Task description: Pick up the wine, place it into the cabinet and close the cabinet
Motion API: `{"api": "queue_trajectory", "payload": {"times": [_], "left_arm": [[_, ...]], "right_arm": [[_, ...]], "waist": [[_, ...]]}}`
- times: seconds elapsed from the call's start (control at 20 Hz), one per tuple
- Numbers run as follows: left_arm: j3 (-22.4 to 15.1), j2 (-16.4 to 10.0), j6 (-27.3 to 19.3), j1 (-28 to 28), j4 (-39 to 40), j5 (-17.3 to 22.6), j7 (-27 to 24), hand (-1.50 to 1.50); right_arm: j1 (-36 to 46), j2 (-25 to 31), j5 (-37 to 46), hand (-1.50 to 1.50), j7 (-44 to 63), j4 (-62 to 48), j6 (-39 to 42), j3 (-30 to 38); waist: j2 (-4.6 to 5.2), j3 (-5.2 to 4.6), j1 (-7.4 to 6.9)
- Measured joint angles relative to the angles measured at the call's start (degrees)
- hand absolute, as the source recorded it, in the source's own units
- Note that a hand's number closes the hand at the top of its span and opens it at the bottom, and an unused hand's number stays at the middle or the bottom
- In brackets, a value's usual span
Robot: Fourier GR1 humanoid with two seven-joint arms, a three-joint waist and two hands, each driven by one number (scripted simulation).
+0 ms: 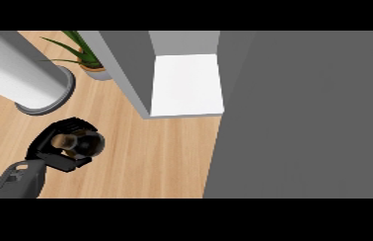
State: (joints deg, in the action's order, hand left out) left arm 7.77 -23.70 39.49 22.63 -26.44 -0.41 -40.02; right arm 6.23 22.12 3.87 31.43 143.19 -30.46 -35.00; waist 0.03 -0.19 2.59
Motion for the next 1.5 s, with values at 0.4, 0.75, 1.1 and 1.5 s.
{"api": "queue_trajectory", "payload": {"times": [0.4, 0.75, 1.1, 1.5], "left_arm": [[-0.1, 2.9, -7.8, -1.7, -2.3, 0.9, -5.7, 1.5], [1.9, 10.8, -19.3, -7.4, -10.6, 4.1, -7.9, 1.5], [-1.4, 15.7, -19.4, -13.2, -21.1, 5.2, -4.3, 1.5], [-8.1, 21.9, -20.5, -21.9, -39.2, 6.5, 6.0, 1.5]], "right_arm": [[-2.2, 1.1, 0.0, -1.5, -2.1, 0.1, -1.3, -1.6], [-5.2, 2.9, 0.0, -1.5, -4.7, 0.3, -2.5, -2.5], [-6.1, 4.3, 0.0, -1.5, -5.9, 0.3, -3.3, -2.0], [-7.0, 5.7, 0.0, -1.5, -7.1, 0.5, -3.6, -1.8]], "waist": [[-0.47, 0.41, -0.74], [-0.96, 0.72, -1.87], [-0.93, 0.71, -2.33], [-0.64, 0.31, -2.5]]}}
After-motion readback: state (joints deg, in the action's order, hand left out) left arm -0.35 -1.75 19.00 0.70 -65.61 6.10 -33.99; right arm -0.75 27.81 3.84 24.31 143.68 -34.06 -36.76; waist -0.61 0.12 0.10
